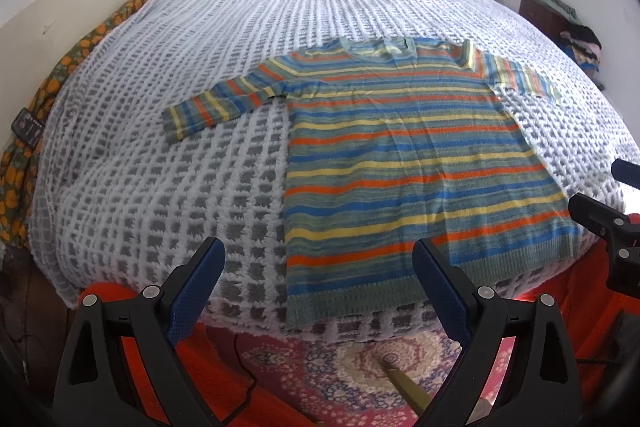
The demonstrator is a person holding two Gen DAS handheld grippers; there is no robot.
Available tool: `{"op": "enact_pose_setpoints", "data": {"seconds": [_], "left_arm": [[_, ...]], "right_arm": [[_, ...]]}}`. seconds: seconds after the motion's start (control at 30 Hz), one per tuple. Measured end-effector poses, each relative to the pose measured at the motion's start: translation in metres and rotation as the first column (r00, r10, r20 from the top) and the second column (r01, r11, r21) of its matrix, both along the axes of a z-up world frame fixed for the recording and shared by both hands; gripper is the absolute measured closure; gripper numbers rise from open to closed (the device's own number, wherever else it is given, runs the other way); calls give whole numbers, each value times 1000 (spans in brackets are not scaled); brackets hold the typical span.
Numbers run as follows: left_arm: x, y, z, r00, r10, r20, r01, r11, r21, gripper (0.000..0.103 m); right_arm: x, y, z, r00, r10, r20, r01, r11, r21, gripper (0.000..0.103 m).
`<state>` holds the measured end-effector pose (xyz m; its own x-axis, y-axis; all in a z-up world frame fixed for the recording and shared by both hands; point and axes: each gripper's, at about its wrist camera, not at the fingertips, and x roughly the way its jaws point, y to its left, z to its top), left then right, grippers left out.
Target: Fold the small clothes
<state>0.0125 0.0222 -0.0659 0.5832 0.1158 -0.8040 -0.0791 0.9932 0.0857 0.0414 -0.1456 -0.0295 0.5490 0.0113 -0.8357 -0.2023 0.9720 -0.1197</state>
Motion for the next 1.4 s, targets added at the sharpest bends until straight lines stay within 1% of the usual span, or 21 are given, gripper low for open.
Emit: {"op": "enact_pose_setpoints", "data": {"seconds": [0.23,0.37,0.4,0.47,0.53,0.57,0.63,0.7,0.77,0.8,0.83,0.9,0.93,0.97,1.0,1.1,1.17,1.23,1.3,1.37,1.4], "left_arm": [[1,-2,-1,1000,-4,-6,4,1000,6,7],[0,2,-3,1000,3,-10,-3,1000,4,7],[0,3,-4,1000,8,-11,-8,1000,2,7],[2,6,-6,1000,20,-22,-20,1000,-1,7],[4,8,-10,999,27,-42,-28,1000,-7,7],[4,7,-11,998,28,-50,-28,1000,-9,7],[6,7,-13,998,30,-59,-31,999,-8,7],[8,4,-14,998,32,-62,-32,999,0,7],[11,1,-14,997,32,-68,-31,999,11,7],[12,0,-14,997,32,-71,-31,999,18,7],[13,-2,-15,997,32,-74,-31,999,24,7],[17,-4,-17,996,33,-87,-30,999,35,7],[19,-6,-18,995,33,-93,-30,999,40,7],[22,-7,-19,994,33,-101,-29,999,44,7],[24,-9,-21,993,32,-110,-27,999,46,7],[31,-15,-25,990,22,-137,-16,999,50,7],[33,-20,-28,988,12,-156,-3,999,54,7],[34,-24,-30,986,1,-169,11,998,68,7],[36,-28,-33,984,-5,-179,21,996,89,7],[38,-30,-35,981,-6,-192,26,995,100,7],[39,-31,-37,980,-5,-198,25,994,102,7]], "right_arm": [[3,-2,-2,1000,2,-8,-2,1000,12,15],[7,-4,-7,999,12,-30,-10,999,54,15],[10,-7,-7,999,15,-42,-12,996,85,15],[20,-24,-9,997,18,-75,-3,981,195,15],[39,-58,-10,995,9,-104,25,947,320,15],[52,-80,-11,994,-14,-108,53,930,363,15],[83,-137,-6,990,-115,-81,138,899,416,15],[118,-202,2,969,-245,-43,234,841,488,15],[153,-268,4,927,-373,-35,319,735,599,15],[170,-299,1,904,-424,-52,348,660,666,15],[184,-326,-8,887,-455,-86,364,572,735,15],[208,-364,-34,849,-494,-185,411,399,820,15],[216,-375,-50,836,-497,-232,429,329,841,15],[224,-380,-65,826,-495,-269,446,282,850,15],[231,-382,-81,820,-488,-300,463,257,848,18],[252,-386,-122,794,-484,-368,526,241,816,25],[263,-391,-145,770,-503,-393,554,220,803,27],[271,-395,-161,738,-531,-416,578,177,797,29],[274,-397,-173,711,-559,-427,578,119,807,29],[281,-399,-179,696,-584,-418,577,108,810,34],[284,-400,-181,686,-599,-414,582,110,805,39]]}}
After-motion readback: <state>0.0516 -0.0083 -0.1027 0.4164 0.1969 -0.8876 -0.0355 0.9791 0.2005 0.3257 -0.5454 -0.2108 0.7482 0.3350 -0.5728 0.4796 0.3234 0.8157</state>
